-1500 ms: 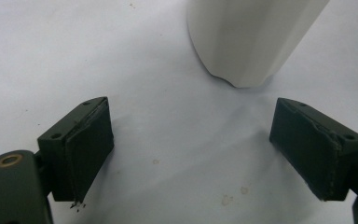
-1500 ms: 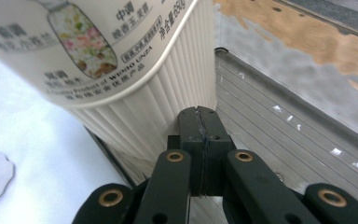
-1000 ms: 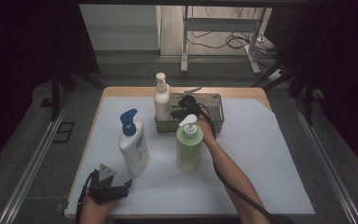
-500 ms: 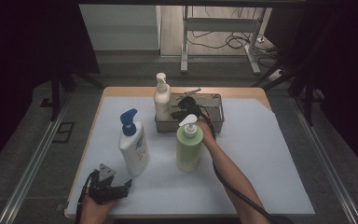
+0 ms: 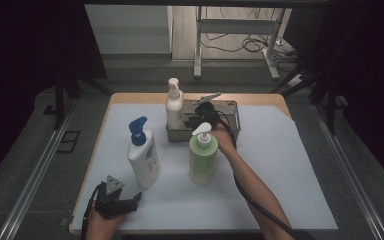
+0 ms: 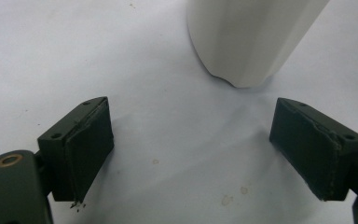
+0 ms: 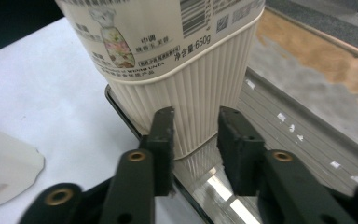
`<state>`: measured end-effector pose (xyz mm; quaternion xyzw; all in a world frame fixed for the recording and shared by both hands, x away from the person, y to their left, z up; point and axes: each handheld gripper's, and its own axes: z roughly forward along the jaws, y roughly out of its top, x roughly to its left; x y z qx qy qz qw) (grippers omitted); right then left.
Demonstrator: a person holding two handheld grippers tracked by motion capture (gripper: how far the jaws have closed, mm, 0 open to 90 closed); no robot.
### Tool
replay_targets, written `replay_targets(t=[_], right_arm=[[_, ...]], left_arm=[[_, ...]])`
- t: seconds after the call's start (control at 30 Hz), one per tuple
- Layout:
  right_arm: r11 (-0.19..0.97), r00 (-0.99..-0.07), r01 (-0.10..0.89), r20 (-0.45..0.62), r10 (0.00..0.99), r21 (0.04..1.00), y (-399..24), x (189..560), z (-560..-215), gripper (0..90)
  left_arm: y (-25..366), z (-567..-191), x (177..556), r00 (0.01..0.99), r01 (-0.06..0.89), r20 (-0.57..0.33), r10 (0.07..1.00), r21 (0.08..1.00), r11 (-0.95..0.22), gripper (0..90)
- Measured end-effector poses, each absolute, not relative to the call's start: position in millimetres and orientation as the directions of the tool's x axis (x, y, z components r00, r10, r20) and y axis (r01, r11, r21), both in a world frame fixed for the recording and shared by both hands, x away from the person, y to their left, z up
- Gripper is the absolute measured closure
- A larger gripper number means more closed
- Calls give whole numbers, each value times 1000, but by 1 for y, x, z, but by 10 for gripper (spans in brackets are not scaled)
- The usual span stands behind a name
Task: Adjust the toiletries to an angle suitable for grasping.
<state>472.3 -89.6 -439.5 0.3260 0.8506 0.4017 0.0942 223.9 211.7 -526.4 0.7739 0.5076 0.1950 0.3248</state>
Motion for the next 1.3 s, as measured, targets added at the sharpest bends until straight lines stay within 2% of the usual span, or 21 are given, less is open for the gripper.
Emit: replay_targets(t=[0.53,0.7,1.0,1.3], right_arm=[[452,-767,460,86,636,764,-113,460,-419,360],[456,-767,448,70,637,769,-120,456,-415,311],[457,-769,434,54,637,776,-137,446,-407,274],[430,-745,447,60,664,784,-159,438,-403,182]], left_arm=[[212,-526,224,410,658,-29,912,701,-274,130],[212,-526,224,409,658,-29,912,701,-273,130],[212,-527,224,410,658,-29,912,702,-273,130],[212,-527,224,410,658,-29,912,702,-273,130]])
